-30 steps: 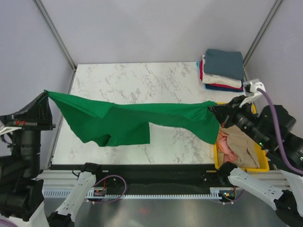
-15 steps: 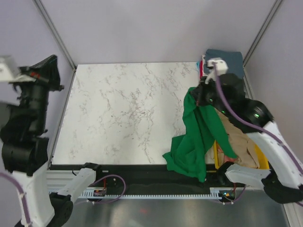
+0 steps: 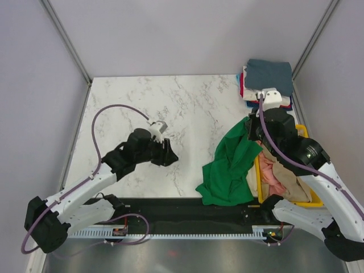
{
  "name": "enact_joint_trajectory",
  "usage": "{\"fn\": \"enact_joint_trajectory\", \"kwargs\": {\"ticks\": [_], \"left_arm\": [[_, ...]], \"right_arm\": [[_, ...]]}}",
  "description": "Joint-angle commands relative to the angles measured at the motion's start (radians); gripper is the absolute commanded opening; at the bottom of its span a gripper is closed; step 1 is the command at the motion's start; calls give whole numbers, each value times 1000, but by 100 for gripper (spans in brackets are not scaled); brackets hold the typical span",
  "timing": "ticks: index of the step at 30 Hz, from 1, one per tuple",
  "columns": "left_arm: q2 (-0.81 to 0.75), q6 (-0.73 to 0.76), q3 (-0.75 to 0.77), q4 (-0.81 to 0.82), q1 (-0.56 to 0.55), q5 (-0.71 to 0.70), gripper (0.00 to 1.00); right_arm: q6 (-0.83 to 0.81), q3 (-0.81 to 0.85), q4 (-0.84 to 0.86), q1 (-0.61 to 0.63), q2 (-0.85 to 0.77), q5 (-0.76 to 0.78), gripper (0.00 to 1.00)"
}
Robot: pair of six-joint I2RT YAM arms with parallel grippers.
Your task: Fold and stack the t-shirts
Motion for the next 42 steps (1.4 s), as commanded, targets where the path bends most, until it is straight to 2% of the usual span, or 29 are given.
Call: {"fn": "enact_joint_trajectory", "kwargs": {"ticks": [1, 2, 5, 8, 12, 14, 17, 21, 32, 42], "left_arm": [[-13, -99, -7, 241, -192, -90, 54], [4, -109, -1, 252, -315, -129, 54], [95, -155, 42, 305, -511, -234, 54], [260, -165, 117, 344, -622, -255, 54], [512, -120, 258, 342, -730, -292, 54], [627, -98, 339, 330, -754, -333, 54], [733, -73, 421, 331, -759, -324, 54], [820, -58, 498, 332, -770, -297, 53], [956, -41, 555, 319, -782, -297, 52], [1020, -46, 598, 266, -784, -419, 48]], "right_arm": [[-28, -60, -25, -20, -19, 133, 0], [-29, -74, -30, -43, -22, 142, 0], [-25, -126, -21, -110, -23, 103, 0], [-16, -170, 16, -161, -20, 20, 0], [-19, -192, 36, -186, -23, -12, 0], [-23, -193, 38, -193, -27, -23, 0], [-25, -184, 35, -200, -34, -48, 0], [-31, -181, 28, -203, -39, -58, 0], [-36, -201, 35, -207, -45, -77, 0], [-34, -192, 38, -209, -57, -103, 0]]}}
